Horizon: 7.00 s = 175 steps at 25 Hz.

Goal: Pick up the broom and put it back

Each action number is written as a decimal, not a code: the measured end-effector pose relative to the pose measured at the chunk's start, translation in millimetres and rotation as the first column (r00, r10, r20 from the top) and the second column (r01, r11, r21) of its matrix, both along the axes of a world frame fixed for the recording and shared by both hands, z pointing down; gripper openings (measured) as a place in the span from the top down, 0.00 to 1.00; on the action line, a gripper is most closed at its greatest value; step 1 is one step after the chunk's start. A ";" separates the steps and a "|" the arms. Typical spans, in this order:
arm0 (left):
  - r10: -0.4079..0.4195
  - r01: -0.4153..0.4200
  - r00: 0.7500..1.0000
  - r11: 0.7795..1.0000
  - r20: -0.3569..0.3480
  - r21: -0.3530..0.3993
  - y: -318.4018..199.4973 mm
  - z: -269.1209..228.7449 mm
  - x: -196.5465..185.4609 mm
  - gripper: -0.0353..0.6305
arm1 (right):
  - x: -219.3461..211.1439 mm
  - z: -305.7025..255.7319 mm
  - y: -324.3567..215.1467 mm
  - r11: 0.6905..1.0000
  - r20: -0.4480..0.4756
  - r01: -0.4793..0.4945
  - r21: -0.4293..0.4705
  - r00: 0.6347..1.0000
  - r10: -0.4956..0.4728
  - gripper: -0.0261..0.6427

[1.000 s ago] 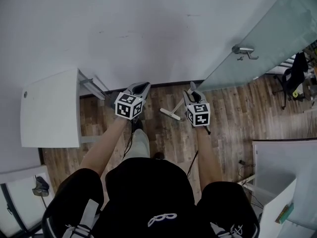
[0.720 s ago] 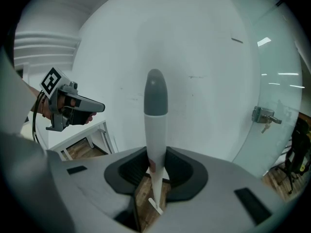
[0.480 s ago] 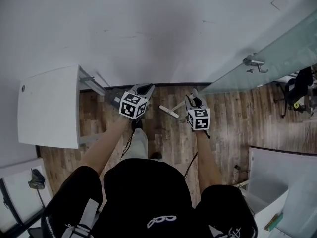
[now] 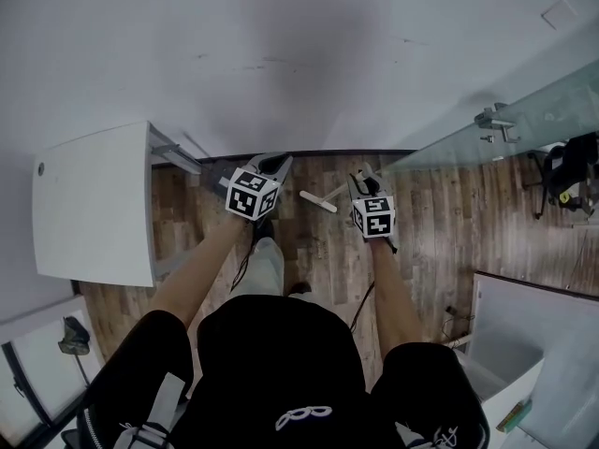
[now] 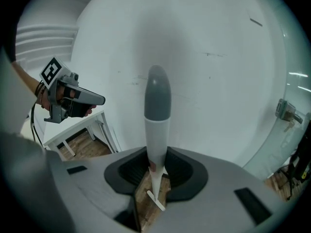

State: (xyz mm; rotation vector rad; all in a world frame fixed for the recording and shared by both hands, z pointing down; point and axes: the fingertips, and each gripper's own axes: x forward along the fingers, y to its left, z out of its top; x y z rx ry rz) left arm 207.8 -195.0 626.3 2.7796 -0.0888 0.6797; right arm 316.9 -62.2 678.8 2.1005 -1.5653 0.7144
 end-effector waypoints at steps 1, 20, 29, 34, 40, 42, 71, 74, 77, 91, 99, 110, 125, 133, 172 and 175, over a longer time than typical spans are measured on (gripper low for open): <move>0.000 0.000 1.000 1.000 0.003 -0.002 -3.5 1.9 0.4 0.92 | -0.1 4.7 -3.2 1.000 0.003 0.003 -0.008 1.000 -0.003 0.79; 0.031 -0.029 0.997 0.999 0.068 -0.033 -75.7 40.2 0.6 0.92 | -10.7 75.9 -78.3 0.989 0.044 0.066 -0.133 0.997 -0.060 0.79; 0.034 -0.032 0.997 0.999 0.067 -0.033 -102.7 44.4 -3.1 0.92 | -9.7 83.2 -114.0 0.994 0.052 0.033 -0.101 0.998 -0.028 0.79; 0.022 -0.020 0.998 0.999 0.054 -0.029 -108.6 39.7 0.3 0.92 | -9.0 85.8 -130.9 0.994 0.056 0.045 -0.099 0.998 -0.040 0.79; -0.001 0.002 0.999 0.999 0.045 -0.042 -111.0 38.8 7.4 0.92 | 0.8 88.0 -147.8 0.991 0.073 0.072 -0.112 0.995 -0.064 0.79; -0.013 0.015 0.999 0.999 0.050 -0.043 -111.8 40.9 9.3 0.92 | 6.2 88.6 -153.1 0.991 0.083 0.077 -0.111 0.994 -0.068 0.79; -0.114 0.119 0.990 0.991 0.082 -0.059 -144.8 59.6 69.8 0.92 | 94.9 110.5 -223.1 0.991 0.167 0.092 -0.094 0.983 -0.076 0.79; -0.118 0.124 0.989 0.990 0.085 -0.063 -147.1 61.6 75.1 0.92 | 101.1 112.8 -227.5 0.991 0.173 0.096 -0.096 0.982 -0.079 0.79; -0.126 0.132 0.988 0.989 0.090 -0.063 -150.3 63.8 79.9 0.92 | 108.4 115.3 -231.2 0.991 0.176 0.096 -0.097 0.981 -0.078 0.79; -0.127 0.134 0.988 0.988 0.091 -0.077 -155.5 67.4 92.6 0.92 | 111.0 123.3 -229.4 0.986 0.206 0.112 -0.121 0.975 -0.085 0.73; -0.100 0.106 0.993 0.991 0.070 -0.085 -154.8 59.5 82.7 0.92 | 109.0 110.3 -208.1 0.992 0.193 0.039 -0.117 0.981 -0.016 0.71; -0.065 0.066 0.998 0.997 0.023 -0.043 -147.1 34.7 35.1 0.92 | 75.5 37.7 -174.1 0.997 0.081 -0.074 -0.001 0.994 0.074 0.71; -0.135 0.133 0.988 0.991 -0.074 -0.034 -112.9 -20.4 -21.0 0.92 | 8.4 -54.4 -116.9 0.984 -0.004 -0.034 0.177 0.999 0.036 0.92; -0.153 0.154 0.985 0.988 -0.083 0.013 -47.8 -43.0 -29.3 0.92 | -7.7 -97.3 -57.8 0.966 0.000 0.001 0.258 1.000 -0.001 0.92; -0.206 0.222 0.967 0.970 -0.150 0.102 127.5 -85.6 -86.6 0.92 | -54.4 -128.0 100.7 0.942 -0.021 0.087 0.325 0.996 -0.085 0.93; -0.207 0.223 0.967 0.969 -0.149 0.103 131.3 -85.7 -87.5 0.92 | -55.0 -128.4 104.0 0.942 -0.023 0.089 0.325 0.996 -0.087 0.93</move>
